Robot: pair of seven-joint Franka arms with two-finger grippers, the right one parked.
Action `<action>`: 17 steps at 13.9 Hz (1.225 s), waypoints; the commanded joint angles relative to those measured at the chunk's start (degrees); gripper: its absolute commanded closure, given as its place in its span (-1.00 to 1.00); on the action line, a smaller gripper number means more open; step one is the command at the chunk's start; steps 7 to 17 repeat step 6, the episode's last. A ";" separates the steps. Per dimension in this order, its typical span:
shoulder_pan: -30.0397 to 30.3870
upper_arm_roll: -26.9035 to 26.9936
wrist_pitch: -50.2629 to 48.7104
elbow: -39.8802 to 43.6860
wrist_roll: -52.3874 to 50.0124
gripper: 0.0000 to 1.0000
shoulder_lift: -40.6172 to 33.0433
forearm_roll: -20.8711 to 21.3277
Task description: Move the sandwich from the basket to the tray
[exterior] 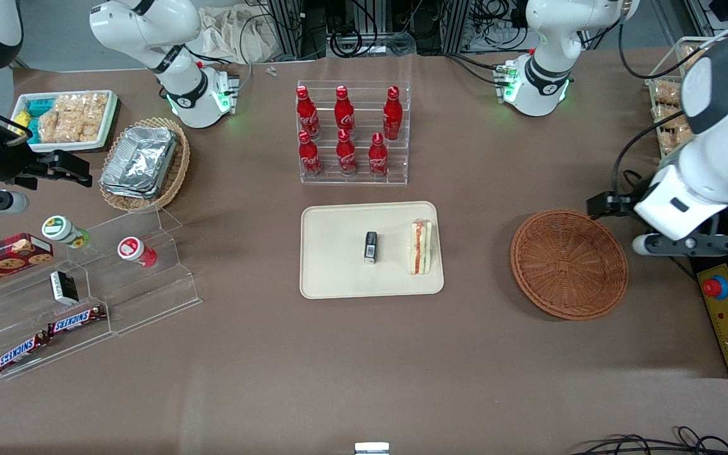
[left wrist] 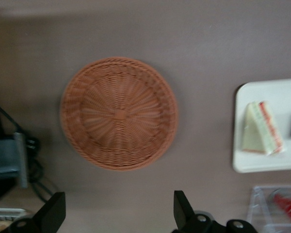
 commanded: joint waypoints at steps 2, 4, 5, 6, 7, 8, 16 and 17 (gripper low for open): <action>4.02 -0.69 2.71 -4.75 9.94 -1.00 -2.83 0.98; 4.02 -0.69 1.40 -0.72 11.02 -1.00 -0.29 0.97; 4.02 -0.78 0.61 1.04 11.19 -1.00 0.51 0.98; 3.85 -0.86 0.69 2.45 11.02 -1.00 1.91 0.89; 3.85 -0.86 0.69 2.45 11.02 -1.00 1.91 0.89; 3.85 -0.86 0.69 2.45 11.02 -1.00 1.91 0.89; 3.85 -0.86 0.69 2.45 11.02 -1.00 1.91 0.89; 3.85 -0.86 0.69 2.45 11.02 -1.00 1.91 0.89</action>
